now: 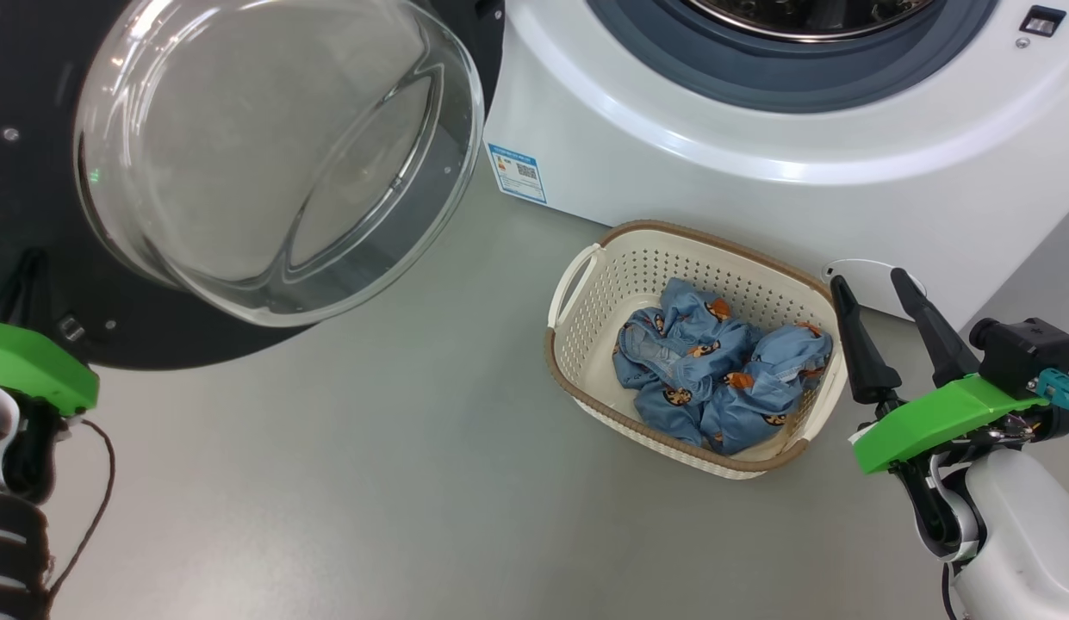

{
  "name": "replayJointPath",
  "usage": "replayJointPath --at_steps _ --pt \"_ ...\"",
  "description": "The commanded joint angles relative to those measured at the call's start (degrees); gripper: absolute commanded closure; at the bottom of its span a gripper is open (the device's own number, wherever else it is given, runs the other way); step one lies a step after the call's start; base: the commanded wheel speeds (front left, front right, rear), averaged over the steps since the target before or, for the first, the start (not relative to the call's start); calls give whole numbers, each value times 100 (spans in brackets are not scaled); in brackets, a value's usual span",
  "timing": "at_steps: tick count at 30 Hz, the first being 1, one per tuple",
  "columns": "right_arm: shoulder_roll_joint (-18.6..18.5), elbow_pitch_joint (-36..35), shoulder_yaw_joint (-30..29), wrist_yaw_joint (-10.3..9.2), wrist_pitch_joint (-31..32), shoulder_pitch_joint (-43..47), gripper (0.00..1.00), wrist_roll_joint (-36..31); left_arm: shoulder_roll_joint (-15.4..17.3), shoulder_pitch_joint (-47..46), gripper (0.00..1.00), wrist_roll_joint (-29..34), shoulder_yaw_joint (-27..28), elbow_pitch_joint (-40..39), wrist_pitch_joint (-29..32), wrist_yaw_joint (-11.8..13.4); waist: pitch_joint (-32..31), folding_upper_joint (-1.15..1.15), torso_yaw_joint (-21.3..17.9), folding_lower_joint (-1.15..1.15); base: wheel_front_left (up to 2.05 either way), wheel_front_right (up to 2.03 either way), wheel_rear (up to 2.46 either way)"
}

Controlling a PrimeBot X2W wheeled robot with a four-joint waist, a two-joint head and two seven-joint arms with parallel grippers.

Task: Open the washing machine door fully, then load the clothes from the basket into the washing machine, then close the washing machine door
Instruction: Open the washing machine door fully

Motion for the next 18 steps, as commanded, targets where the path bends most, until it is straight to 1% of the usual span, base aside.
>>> replayJointPath --at_steps 1,12,18 --pt "14 -106 116 33 -71 -129 0 -86 472 -264 100 50 177 -25 -83 7 -3 0 -10 0 0 0 0" --pt "111 -86 77 33 -71 -54 0 -45 528 -611 100 103 -32 674 -300 -107 -137 0 -85 0 0 0 0" --pt "137 -99 -1 33 -71 28 0 -51 462 -683 100 102 -181 843 -399 -152 -200 0 -54 0 0 0 0"
